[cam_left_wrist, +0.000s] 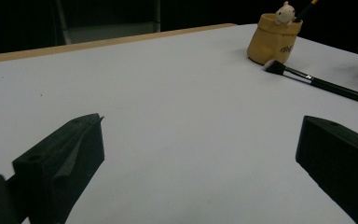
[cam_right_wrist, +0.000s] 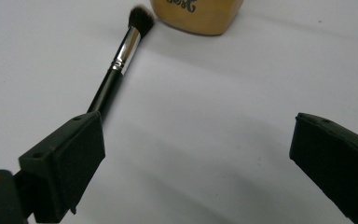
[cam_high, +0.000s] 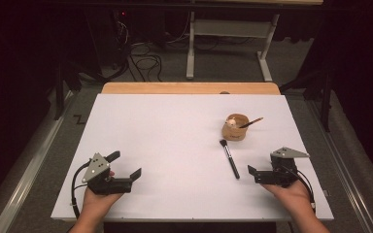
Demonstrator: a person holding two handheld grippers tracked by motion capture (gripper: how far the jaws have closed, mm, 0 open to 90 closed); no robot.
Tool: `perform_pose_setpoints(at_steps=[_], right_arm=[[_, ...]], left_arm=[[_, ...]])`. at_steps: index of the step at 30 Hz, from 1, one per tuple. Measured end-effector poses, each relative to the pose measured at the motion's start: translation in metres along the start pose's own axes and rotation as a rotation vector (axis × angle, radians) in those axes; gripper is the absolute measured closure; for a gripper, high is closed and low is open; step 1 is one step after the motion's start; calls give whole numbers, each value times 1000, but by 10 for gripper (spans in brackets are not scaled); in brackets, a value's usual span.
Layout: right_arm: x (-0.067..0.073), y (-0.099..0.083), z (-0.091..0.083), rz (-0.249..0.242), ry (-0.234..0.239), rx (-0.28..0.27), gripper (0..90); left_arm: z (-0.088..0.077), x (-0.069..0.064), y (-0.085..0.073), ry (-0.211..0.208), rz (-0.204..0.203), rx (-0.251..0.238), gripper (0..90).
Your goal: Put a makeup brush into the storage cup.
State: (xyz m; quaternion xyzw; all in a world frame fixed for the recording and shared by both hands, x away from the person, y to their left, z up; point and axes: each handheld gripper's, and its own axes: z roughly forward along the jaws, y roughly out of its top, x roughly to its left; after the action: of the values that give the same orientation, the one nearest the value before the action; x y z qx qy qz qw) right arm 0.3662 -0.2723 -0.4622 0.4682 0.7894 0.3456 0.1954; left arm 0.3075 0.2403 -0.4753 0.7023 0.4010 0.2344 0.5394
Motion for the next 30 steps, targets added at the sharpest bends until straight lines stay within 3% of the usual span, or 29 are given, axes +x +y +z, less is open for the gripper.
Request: perform_pose_setpoints(at_steps=[18,30], right_arm=[[5,2,3,-49,18,169,89],[9,10,-1,-37,43,284,108]], left_arm=[[-1,-1,-2,1,-4,7,18],[-2,-1,-2,0,-10,2,19]])
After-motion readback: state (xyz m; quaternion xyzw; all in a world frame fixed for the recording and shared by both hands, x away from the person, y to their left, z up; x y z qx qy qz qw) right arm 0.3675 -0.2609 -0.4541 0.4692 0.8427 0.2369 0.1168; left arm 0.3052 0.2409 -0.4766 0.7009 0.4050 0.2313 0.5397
